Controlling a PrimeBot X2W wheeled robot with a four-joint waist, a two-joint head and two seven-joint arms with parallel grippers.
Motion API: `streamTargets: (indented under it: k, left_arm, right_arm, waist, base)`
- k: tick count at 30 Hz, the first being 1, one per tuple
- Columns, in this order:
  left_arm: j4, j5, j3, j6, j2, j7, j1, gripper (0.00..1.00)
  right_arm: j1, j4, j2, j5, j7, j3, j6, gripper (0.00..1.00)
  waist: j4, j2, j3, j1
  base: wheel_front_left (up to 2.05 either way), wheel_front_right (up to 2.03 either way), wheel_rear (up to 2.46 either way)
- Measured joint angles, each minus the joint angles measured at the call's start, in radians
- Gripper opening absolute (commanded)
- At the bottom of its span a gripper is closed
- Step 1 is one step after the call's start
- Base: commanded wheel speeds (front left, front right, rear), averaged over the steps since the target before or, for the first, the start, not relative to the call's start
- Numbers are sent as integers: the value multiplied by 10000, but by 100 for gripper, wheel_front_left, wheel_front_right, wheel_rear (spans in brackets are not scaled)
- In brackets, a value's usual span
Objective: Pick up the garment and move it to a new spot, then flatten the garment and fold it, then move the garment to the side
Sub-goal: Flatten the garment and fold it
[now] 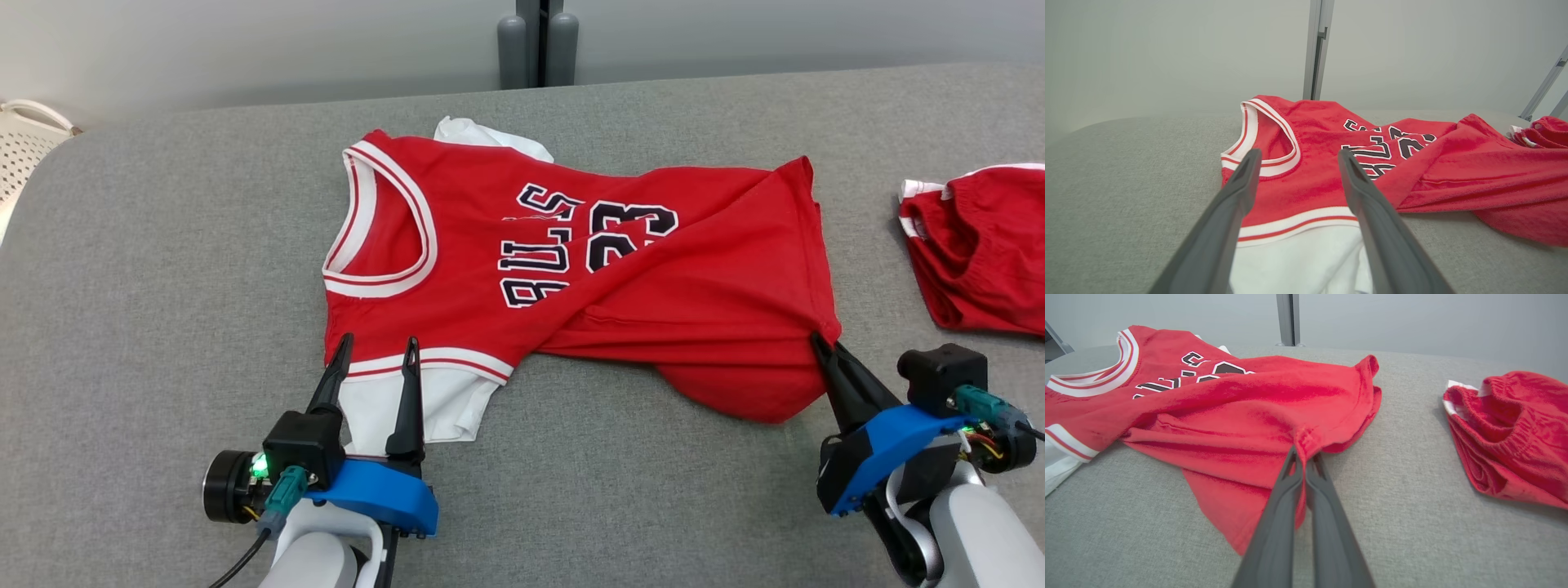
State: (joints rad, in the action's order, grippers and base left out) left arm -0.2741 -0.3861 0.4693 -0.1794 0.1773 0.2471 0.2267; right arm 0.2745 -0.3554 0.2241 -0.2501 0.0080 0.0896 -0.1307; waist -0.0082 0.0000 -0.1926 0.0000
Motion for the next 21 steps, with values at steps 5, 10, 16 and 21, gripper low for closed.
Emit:
streamTargets:
  k: [5, 10, 16, 21]
  left_arm:
    - [29, -15, -6, -50, 44, 6, -56, 100]
    - [84, -54, -13, -94, 81, 10, -69, 100]
    - [111, -96, 0, -123, 111, 10, -68, 100]
    - [109, -107, 19, -125, 121, 10, -42, 100]
  right_arm:
    - [-1263, 2119, -59, 188, 731, 261, 0, 0]
    - [-2529, 3446, -324, 115, 1407, 1024, 2, 0]
    - [-3115, 3244, -587, 155, 1618, 1712, 2, 0]
    - [-3239, 2293, -694, 295, 1354, 1994, 2, 0]
  waist:
    - [-141, 0, 41, 0]
    - [-250, 0, 16, -1]
    - [-326, -1, -34, 0]
    - [-322, 0, -61, 0]
  base:
    - [0, 0, 0]
    - [0, 0, 0]
    - [0, 0, 0]
    - [0, 0, 0]
